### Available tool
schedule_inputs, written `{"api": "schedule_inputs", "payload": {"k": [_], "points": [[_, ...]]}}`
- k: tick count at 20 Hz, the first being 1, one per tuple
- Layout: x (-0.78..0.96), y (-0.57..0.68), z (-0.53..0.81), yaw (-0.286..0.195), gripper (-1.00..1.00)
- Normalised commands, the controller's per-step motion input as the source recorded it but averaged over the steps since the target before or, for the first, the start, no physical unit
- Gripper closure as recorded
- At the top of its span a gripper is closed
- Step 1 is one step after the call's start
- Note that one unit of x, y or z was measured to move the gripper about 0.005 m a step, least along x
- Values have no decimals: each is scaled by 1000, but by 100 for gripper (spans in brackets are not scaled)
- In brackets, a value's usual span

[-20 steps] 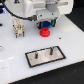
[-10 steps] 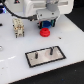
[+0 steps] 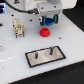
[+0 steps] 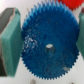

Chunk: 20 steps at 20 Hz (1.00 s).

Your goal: Insert the blue gear onto the right peg, followed by the red gear

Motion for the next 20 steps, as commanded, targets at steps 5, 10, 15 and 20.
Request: {"api": "schedule_inputs", "payload": {"k": [5,10,15,20], "points": [[787,-170,535,0,100],[828,-165,521,0,100],[865,-157,456,0,100],[883,-161,336,0,100]]}}
